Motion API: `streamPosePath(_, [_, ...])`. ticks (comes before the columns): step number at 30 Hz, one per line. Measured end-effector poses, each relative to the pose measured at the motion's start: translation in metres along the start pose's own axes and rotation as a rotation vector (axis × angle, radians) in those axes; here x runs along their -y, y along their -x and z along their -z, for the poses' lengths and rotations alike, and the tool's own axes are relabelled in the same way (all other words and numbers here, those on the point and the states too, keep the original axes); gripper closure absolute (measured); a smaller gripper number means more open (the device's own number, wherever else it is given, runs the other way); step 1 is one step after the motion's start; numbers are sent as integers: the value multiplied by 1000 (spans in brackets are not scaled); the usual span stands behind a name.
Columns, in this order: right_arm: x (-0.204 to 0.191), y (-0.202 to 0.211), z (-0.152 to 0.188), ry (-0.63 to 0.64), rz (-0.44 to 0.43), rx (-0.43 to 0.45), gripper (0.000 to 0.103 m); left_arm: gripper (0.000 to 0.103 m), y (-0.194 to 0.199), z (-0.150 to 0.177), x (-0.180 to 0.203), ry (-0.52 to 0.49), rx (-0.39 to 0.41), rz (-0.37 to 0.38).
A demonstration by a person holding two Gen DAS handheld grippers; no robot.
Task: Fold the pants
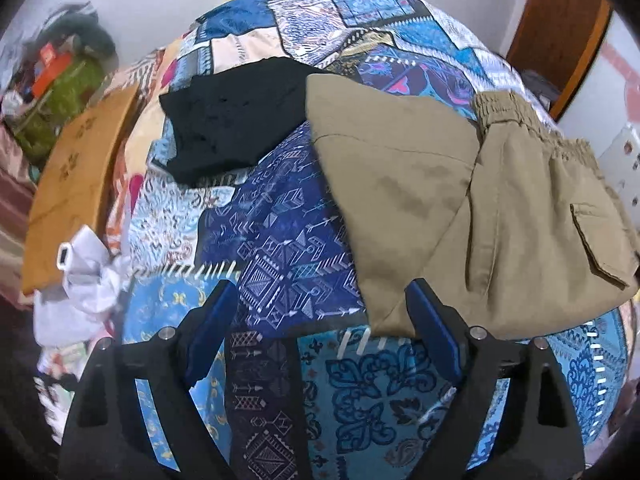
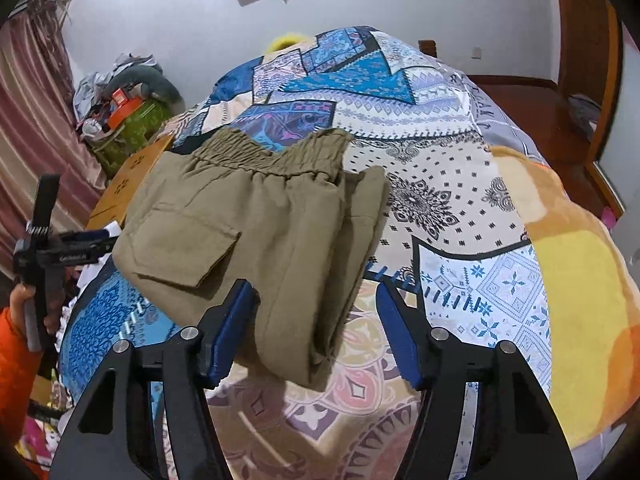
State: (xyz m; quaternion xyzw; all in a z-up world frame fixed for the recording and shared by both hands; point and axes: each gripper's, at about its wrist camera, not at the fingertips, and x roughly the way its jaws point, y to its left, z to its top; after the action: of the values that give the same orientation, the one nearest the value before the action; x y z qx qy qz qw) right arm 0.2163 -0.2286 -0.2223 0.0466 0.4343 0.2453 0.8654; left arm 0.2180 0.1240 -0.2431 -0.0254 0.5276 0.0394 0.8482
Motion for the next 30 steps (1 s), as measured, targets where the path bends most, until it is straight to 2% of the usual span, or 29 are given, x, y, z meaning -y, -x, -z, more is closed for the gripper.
streamPosePath(4, [3,3,-6,-1,-2,-10,43,16,9,-4,-7,22,0,2])
streamPosePath(7, [2,9,-19,27,16,14,44,16,29,-20,1,-10,62,11])
streamPosePath(10, [2,11,-35,42,19,41,44,16,46,-45,21,-56,124,60])
streamPosePath(14, [2,-1,-57,64,13,47,44,16,42,-72,55,-124,143,98])
streamPosePath(15, [1,-5,-61,72,10,42,46,16,39,-77,63,-138,144,111])
streamPosePath(17, [-3,-19,-72,92,-16,5,64,17,30,-86,86,-173,139,157])
streamPosePath(18, [-3,-24,-74,98,-23,-10,66,19,25,-88,96,-186,139,169])
streamPosePath(21, [-6,-44,-79,129,-14,-54,70,38,12,-91,118,-230,124,191])
streamPosePath(23, [-8,-54,-79,170,26,-79,73,61,-5,-90,131,-263,98,155])
streamPosePath(24, [-9,-58,-79,187,37,-88,74,65,-13,-89,133,-273,84,127])
streamPosePath(26, [-3,-64,-77,184,35,-124,74,66,-25,-83,132,-284,78,110])
streamPosePath(30, [6,-62,-74,143,-2,-136,74,65,-25,-77,119,-239,82,137])
